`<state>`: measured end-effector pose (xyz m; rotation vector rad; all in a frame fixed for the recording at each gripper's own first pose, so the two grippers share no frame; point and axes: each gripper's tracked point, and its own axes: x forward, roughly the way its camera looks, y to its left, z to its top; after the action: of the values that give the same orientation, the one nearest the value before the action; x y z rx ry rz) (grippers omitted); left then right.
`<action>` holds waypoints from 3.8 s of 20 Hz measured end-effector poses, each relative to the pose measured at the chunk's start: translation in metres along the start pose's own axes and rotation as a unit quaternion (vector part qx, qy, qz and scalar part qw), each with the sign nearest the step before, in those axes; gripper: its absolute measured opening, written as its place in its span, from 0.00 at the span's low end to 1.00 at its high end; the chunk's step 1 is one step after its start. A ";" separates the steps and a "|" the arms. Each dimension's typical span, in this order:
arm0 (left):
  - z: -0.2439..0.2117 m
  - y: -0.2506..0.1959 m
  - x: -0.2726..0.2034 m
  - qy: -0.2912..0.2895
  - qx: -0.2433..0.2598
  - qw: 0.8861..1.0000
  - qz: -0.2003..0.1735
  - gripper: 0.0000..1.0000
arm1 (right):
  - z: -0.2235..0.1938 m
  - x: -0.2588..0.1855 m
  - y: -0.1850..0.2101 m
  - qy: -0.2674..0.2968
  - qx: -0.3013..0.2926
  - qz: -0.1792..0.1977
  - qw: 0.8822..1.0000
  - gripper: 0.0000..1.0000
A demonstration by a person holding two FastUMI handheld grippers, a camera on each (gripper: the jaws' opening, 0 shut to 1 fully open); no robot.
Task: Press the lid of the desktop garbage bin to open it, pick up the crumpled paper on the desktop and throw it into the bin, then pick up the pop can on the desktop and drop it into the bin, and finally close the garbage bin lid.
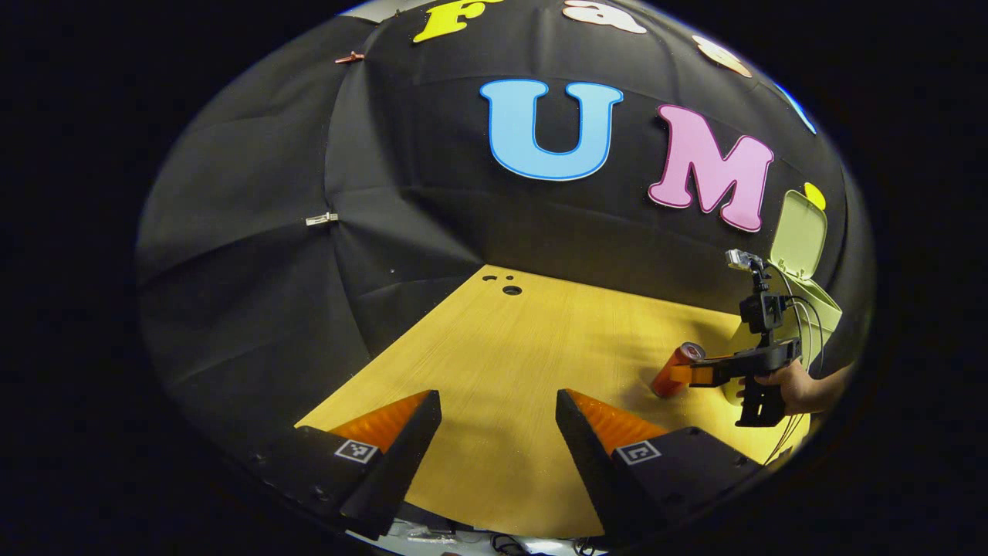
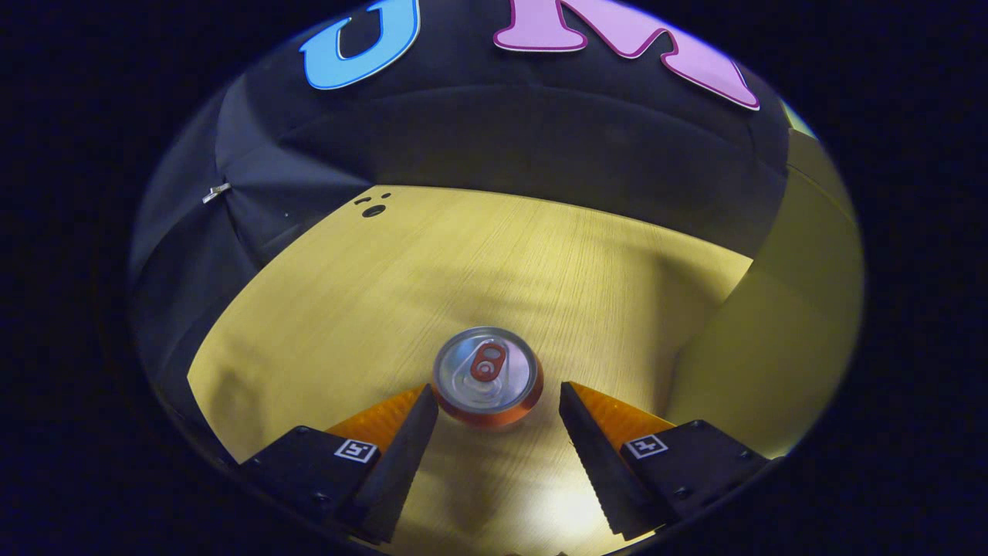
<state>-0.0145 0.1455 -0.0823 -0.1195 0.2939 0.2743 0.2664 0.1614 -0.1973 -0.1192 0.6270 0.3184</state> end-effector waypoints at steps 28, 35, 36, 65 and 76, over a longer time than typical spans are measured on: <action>-0.023 -0.057 -0.013 -0.004 0.069 0.986 -0.149 0.96 | 0.108 -0.155 0.006 -0.182 -0.007 -0.007 0.983 0.82; -0.019 -0.074 -0.010 -0.010 0.086 0.976 -0.199 0.96 | 0.167 -0.230 -0.030 -0.263 0.020 -0.057 0.963 0.82; -0.019 -0.075 -0.011 -0.010 0.088 0.975 -0.204 0.96 | 0.175 -0.240 -0.038 -0.275 0.027 -0.065 0.959 0.82; -0.057 -0.174 -0.034 0.019 0.002 0.996 -0.084 0.96 | 0.159 -0.232 -0.228 -0.269 0.039 -0.091 0.958 0.88; -0.042 -0.169 -0.034 0.012 0.028 0.995 -0.100 0.96 | 0.202 -0.275 -0.225 -0.325 0.016 -0.119 0.938 0.96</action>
<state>-0.0091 -0.0308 -0.0987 -0.0956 0.3103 0.0659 0.2430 -0.0807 0.1314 -0.0506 -0.0415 0.0976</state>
